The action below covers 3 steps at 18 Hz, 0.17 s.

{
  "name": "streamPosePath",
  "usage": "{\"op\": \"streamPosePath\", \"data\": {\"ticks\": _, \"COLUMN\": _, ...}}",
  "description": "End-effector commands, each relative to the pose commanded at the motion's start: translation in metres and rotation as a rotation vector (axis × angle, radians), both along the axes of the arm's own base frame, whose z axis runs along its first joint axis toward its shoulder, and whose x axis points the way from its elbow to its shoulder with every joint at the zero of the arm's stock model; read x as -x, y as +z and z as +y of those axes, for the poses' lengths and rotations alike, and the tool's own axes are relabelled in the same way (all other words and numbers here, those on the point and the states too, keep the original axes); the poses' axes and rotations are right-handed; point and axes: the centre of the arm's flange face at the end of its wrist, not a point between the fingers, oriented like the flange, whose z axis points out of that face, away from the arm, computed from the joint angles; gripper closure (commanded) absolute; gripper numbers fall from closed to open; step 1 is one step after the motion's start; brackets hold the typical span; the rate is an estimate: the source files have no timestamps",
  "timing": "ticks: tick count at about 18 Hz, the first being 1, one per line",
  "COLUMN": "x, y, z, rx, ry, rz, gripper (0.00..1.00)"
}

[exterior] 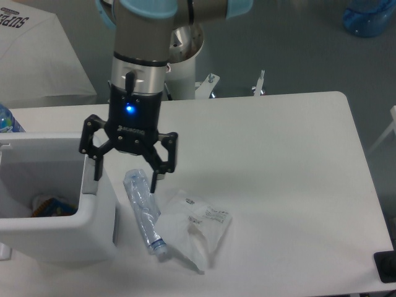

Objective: Open the trash can
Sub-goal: 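Lift the lid edge with the gripper to swing the lid open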

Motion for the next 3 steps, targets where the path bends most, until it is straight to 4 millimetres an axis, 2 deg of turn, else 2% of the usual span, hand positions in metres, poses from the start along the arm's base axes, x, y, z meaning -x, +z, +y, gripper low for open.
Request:
{"op": "streamPosePath", "data": {"ticks": 2, "x": 0.005, "y": 0.0, "z": -0.003, "rx": 0.005, "ry": -0.007, "rz": 0.021, "gripper": 0.0}}
{"op": "streamPosePath", "data": {"ticks": 3, "x": 0.027, "y": -0.008, "z": -0.017, "rx": 0.078, "ry": 0.049, "rz": 0.082, "gripper": 0.0}}
